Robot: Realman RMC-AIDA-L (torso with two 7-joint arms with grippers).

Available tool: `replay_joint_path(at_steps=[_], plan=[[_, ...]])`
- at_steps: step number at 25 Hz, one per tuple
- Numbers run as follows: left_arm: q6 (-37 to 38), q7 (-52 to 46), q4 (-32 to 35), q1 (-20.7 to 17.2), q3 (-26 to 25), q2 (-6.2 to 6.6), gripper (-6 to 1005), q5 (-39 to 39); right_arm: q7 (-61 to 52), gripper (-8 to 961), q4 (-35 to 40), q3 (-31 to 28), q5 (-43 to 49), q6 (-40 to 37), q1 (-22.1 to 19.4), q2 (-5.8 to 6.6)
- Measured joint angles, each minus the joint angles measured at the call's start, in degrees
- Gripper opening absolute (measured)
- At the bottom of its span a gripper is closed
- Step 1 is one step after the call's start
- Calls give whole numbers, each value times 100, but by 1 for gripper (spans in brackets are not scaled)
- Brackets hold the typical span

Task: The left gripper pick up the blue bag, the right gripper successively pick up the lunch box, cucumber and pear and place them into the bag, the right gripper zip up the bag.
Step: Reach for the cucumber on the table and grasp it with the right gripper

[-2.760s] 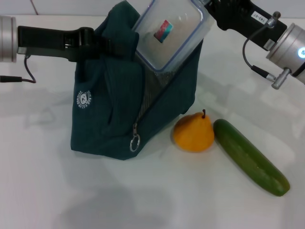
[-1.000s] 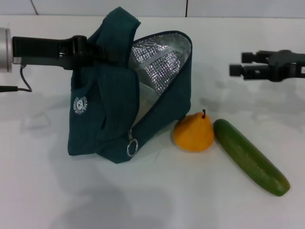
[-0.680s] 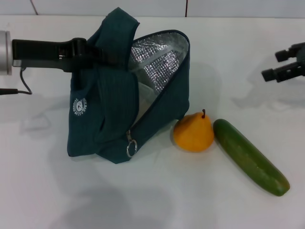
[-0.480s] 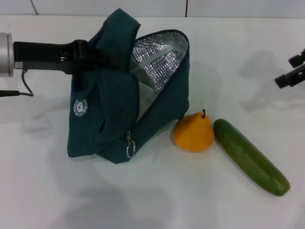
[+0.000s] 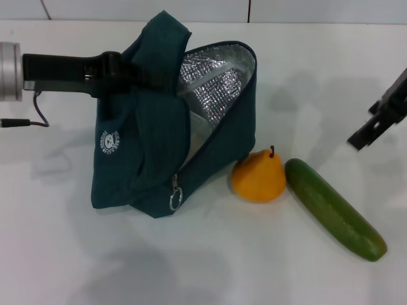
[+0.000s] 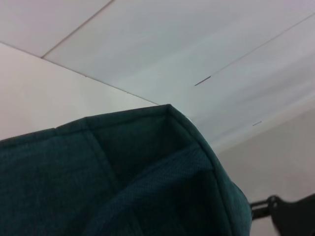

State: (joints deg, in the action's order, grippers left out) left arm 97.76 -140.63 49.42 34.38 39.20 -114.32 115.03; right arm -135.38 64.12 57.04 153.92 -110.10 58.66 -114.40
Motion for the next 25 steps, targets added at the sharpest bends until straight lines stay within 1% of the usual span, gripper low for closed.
replay_joint_path(at_steps=[2,6,9,15,21,25], plan=[[-4,0,-4,28,0,-2,48,0,-80,867,-143,219,46,-5,62,-94],[-41,1,-4,73,9,-9,48,0,-305,865,-473,1012,39,229,111,-141],[-74,1,-4,87,32,-15,48,0,-348,863,-710,1276,-5,372,168,-169],[-89,1,-3,95,32,-33,48,1,-359,858,-1124,1691,-237,832,267,-177],[-91,7,-3,96,32,-59,48,2,-367,855,-1245,2088,-594,1021,302,-180],[-95,38,-3,96,28,-68,48,2,-468,854,-1306,2476,-800,1177,380,-179]])
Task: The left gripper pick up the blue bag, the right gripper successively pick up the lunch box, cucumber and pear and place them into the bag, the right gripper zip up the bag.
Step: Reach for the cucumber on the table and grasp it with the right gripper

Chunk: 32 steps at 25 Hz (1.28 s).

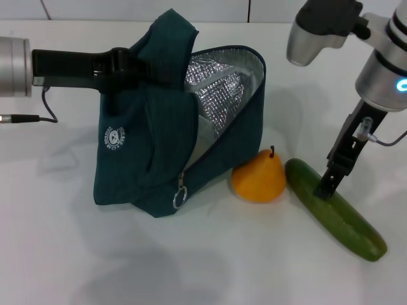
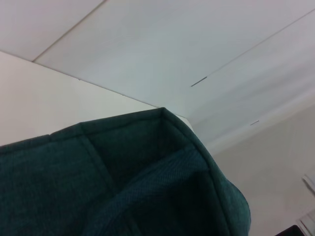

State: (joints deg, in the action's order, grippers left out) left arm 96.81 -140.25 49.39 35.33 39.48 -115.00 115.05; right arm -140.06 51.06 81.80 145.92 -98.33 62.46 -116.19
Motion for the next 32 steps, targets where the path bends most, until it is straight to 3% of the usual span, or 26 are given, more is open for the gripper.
replay_joint_path(at_steps=[10,32], plan=[[-50,98,0,0,13,-5,48,0,-147,853,-189,566,-240,263,39,0],[-51,112,0,-18,24,-31,48,0,-150,853,-815,1058,-526,874,-6,0]])
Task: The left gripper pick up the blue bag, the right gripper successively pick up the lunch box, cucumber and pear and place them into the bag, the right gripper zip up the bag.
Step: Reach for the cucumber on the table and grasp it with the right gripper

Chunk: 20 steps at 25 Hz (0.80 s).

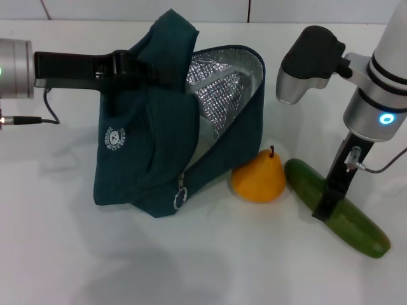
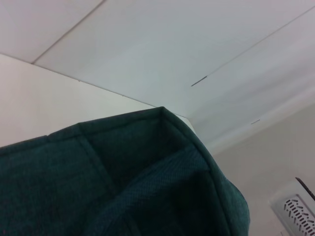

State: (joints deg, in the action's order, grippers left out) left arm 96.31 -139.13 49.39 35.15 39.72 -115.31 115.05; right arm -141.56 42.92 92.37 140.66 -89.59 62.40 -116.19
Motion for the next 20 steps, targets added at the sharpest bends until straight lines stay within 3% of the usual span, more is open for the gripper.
replay_joint_path(at_steps=[20], plan=[[2,0,0,9,0,0,48,0,-167,833,-14,526,-68,205,-2,0]])
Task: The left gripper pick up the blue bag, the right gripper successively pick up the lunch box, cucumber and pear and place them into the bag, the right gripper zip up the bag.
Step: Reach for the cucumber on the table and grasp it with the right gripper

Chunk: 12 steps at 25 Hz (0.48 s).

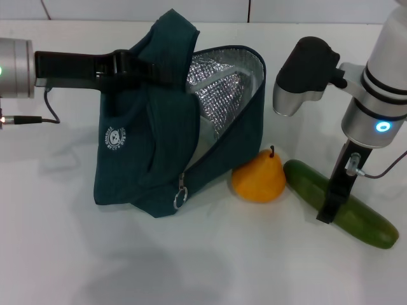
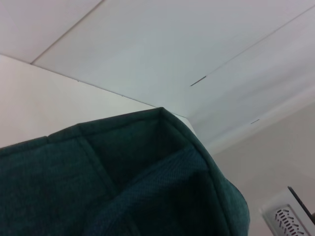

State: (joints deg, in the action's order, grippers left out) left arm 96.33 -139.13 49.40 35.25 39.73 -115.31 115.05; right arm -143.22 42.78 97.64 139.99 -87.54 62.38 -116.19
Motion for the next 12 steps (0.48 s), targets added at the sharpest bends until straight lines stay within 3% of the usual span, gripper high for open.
replay_joint_path(at_steps=[12], plan=[[0,44,0,-2,-4,0,49,0,-14,819,87,-2,-7,-19,15,0]])
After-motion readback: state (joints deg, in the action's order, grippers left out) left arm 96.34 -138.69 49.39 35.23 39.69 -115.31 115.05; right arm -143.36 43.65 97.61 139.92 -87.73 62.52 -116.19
